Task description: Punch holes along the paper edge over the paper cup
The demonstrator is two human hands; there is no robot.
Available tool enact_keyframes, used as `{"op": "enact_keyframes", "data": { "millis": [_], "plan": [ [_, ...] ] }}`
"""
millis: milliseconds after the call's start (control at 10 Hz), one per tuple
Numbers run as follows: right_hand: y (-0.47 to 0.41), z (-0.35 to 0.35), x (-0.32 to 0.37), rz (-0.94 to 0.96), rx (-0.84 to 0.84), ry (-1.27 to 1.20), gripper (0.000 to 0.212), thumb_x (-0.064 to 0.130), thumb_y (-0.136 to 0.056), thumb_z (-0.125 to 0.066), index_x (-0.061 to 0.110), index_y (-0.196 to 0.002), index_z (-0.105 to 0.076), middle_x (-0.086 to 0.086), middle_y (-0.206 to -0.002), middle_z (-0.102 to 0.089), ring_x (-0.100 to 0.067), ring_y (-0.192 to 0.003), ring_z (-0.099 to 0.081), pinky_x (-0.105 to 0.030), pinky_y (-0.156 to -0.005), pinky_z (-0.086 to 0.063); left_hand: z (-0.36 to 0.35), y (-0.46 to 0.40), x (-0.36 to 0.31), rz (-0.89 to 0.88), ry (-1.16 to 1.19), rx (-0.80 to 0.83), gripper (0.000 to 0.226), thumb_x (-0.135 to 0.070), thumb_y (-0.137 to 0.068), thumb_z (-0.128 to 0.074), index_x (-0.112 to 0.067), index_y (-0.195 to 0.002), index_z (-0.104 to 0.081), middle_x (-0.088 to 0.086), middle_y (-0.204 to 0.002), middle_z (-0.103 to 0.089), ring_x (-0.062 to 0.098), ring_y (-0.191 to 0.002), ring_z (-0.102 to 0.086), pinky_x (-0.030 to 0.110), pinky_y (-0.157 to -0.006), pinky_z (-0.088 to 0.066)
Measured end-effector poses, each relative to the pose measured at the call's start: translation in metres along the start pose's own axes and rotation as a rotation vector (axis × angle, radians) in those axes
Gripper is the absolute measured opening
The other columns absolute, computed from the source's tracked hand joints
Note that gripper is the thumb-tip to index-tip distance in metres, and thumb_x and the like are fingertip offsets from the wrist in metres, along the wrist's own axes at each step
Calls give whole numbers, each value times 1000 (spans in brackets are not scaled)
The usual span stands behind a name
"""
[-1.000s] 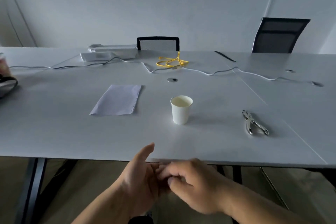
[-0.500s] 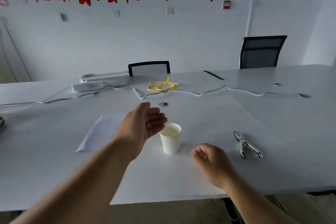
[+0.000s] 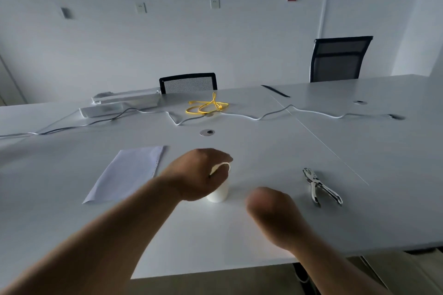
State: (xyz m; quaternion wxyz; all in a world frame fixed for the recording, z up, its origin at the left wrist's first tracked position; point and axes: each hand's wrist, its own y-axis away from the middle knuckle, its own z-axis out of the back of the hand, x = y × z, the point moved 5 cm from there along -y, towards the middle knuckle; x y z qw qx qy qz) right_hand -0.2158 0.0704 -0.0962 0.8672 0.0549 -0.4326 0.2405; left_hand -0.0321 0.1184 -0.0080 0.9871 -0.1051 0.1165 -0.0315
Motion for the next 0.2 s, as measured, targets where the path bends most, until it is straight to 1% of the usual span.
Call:
{"op": "enact_keyframes", "data": {
  "millis": [100, 200],
  "plan": [
    [-2, 0, 0, 9, -4, 6, 16, 29, -81, -61, 22, -86, -74, 10, -79, -76, -1, -76, -68, -25, -72, -56, 5, 2, 0, -7, 30, -46, 66, -57, -89, -31, -24, -129, -71, -3, -132, -74, 21, -121, -69, 37, -100, -55],
    [-1, -2, -2, 14, -20, 1, 16, 30, -80, -60, 23, -85, -73, 10, -78, -75, -1, -76, -68, -24, -70, -55, 4, 5, 8, 68, 161, -104, 63, -57, -87, -35, -27, -129, -72, -5, -132, -74, 17, -120, -69, 37, -100, -55]
  ]
}}
